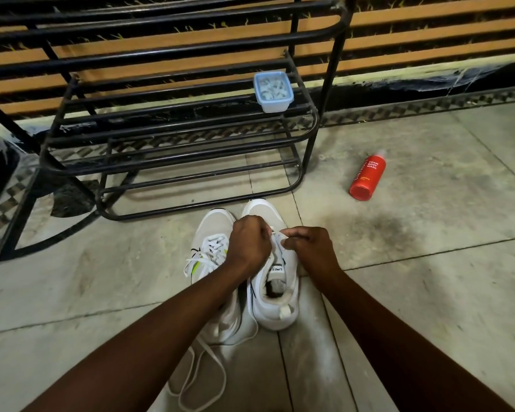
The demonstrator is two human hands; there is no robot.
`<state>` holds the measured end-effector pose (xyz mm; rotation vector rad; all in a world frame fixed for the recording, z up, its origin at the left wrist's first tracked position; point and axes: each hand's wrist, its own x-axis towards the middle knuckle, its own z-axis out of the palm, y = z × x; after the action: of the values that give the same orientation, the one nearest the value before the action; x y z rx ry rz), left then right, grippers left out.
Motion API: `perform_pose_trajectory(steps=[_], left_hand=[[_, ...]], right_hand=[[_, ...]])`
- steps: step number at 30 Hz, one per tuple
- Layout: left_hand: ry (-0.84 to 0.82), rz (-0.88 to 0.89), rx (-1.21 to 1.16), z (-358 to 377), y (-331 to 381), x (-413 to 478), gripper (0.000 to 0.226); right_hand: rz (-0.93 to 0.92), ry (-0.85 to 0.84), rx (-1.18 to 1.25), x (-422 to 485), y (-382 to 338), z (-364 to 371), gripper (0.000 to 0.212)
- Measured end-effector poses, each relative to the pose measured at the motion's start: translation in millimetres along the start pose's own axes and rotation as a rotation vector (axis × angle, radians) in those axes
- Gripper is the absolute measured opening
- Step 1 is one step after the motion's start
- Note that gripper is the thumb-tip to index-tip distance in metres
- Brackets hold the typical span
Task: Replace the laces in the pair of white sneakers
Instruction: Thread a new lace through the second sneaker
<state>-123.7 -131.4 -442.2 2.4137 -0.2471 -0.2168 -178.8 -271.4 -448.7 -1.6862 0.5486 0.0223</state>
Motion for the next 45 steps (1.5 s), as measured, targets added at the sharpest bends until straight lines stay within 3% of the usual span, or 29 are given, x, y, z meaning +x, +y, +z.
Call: perform_pose_trajectory(steps=[12,20,28,34,39,45], left_hand=[[-0.043,0.236,0.34,-4.2,8.7,1.1,0.019],[-0.082,0.162,0.435,-7.4,13.5,8.9,0.021],[-0.021,-0.019,0.147,-14.0,12.7,4.7,0.013],[-0.014,0.058,0.314,-9.2,18.3,3.3,0.016],[0.032,-0.003,0.104,-11.3,15.4,1.7,0.018],[-0.03,-0.033,0.051,-13.7,13.0,4.9,0.023]], right_hand=[[-0.037,0.003,-0.056,3.6,2.0,-0.3,0.026],[-0.073,-0.044,-0.098,8.6,2.4,-1.5,0.026],[-0.079,-0.032,-0.095,7.6,4.9,-0.9,0.028],[-0.068,-0.051,-0.094,6.9,4.1,-1.7,0.028],[-0.055,-0.073,-0.064,5.5,1.6,-3.8,0.03],[-0.059,-0.048,-0.122,1.2,0.3,0.0,0.029]])
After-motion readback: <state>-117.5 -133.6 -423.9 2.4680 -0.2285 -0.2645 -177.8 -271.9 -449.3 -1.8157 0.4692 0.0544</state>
